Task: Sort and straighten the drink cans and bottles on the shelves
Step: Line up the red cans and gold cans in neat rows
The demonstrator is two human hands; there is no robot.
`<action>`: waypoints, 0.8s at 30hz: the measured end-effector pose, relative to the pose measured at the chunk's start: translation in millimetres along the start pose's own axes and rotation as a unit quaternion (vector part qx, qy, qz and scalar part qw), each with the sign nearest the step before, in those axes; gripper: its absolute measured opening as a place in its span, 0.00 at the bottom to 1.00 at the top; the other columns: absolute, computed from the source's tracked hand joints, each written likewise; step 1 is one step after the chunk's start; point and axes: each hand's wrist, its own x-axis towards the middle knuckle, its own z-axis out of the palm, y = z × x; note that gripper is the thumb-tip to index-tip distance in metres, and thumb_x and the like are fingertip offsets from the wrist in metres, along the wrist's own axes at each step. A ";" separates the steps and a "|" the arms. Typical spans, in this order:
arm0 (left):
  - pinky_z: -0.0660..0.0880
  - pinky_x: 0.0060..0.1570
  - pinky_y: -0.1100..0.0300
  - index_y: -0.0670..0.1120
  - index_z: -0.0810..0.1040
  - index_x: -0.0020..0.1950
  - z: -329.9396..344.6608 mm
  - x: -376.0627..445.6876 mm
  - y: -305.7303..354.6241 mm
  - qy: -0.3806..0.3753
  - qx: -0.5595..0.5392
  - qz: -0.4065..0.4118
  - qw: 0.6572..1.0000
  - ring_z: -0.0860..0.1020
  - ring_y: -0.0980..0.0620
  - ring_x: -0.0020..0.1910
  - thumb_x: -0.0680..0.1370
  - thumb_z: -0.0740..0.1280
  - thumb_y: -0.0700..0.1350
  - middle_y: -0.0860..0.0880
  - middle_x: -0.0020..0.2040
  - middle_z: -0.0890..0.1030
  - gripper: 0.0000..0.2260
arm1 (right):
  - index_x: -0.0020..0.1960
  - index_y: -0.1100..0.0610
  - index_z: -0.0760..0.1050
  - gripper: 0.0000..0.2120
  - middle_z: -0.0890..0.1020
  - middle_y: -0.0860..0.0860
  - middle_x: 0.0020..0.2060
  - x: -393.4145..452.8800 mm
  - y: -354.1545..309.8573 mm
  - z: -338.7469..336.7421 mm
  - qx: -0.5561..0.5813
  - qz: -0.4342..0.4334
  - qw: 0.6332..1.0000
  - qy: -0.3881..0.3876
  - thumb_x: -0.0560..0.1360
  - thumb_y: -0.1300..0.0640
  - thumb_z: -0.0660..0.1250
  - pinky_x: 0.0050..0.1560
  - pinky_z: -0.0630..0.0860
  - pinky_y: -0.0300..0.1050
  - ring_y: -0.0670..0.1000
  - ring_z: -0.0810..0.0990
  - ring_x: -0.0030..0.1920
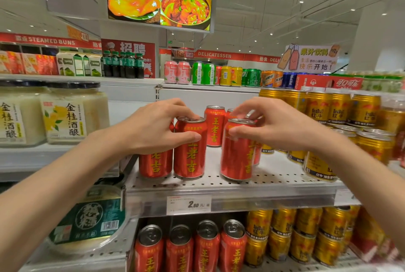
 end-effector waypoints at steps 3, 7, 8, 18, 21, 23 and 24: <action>0.77 0.56 0.51 0.59 0.78 0.65 0.8 -0.5 -0.5 -0.001 0.006 -0.002 1.000 0.76 0.59 0.54 0.69 0.59 0.73 0.63 0.58 0.76 0.30 | 0.60 0.46 0.80 0.25 0.80 0.45 0.55 9.3 -10.8 19.4 -0.030 -0.014 0.999 0.036 0.70 0.32 0.69 0.54 0.78 0.49 0.47 0.79 0.54; 0.77 0.56 0.51 0.59 0.78 0.64 1.4 -0.5 -0.1 0.000 0.003 -0.006 1.000 0.76 0.59 0.54 0.69 0.59 0.73 0.63 0.58 0.76 0.31 | 0.61 0.41 0.80 0.24 0.80 0.43 0.59 9.2 -8.7 13.3 0.011 -0.003 1.000 -0.014 0.71 0.31 0.67 0.54 0.79 0.46 0.45 0.79 0.56; 0.77 0.56 0.51 0.59 0.78 0.64 1.5 -0.5 0.3 0.000 0.002 -0.006 1.000 0.76 0.59 0.54 0.69 0.59 0.73 0.63 0.57 0.76 0.30 | 0.64 0.40 0.79 0.22 0.80 0.41 0.62 7.4 -5.4 7.7 0.030 0.001 0.998 -0.048 0.72 0.34 0.67 0.55 0.80 0.45 0.44 0.79 0.58; 0.76 0.56 0.50 0.58 0.78 0.64 1.2 -0.3 1.0 0.004 0.001 -0.001 1.000 0.77 0.59 0.54 0.70 0.60 0.72 0.62 0.57 0.76 0.29 | 0.67 0.43 0.77 0.23 0.81 0.41 0.59 8.9 -2.3 12.9 0.058 0.002 0.997 -0.046 0.74 0.38 0.69 0.53 0.79 0.42 0.43 0.81 0.57; 0.76 0.56 0.50 0.58 0.78 0.63 1.2 -0.4 2.2 0.003 0.005 -0.002 1.000 0.76 0.58 0.54 0.70 0.60 0.72 0.62 0.57 0.76 0.29 | 0.67 0.44 0.76 0.24 0.81 0.44 0.60 7.9 0.0 16.0 0.052 0.004 0.998 -0.037 0.74 0.38 0.70 0.52 0.79 0.42 0.45 0.81 0.57; 0.76 0.56 0.51 0.58 0.78 0.63 0.2 -0.1 2.9 -0.003 0.008 -0.004 1.000 0.76 0.58 0.54 0.70 0.60 0.72 0.62 0.57 0.75 0.28 | 0.68 0.45 0.75 0.24 0.81 0.45 0.60 7.1 -0.8 17.3 0.044 0.002 0.999 -0.032 0.74 0.38 0.69 0.53 0.80 0.45 0.46 0.81 0.57; 0.76 0.56 0.51 0.59 0.77 0.63 -0.7 0.4 3.6 -0.007 0.010 -0.004 1.000 0.76 0.58 0.54 0.71 0.61 0.71 0.61 0.56 0.75 0.27 | 0.68 0.45 0.75 0.25 0.81 0.45 0.61 6.7 -1.3 17.2 0.038 -0.001 0.999 -0.031 0.74 0.38 0.69 0.55 0.81 0.47 0.46 0.81 0.56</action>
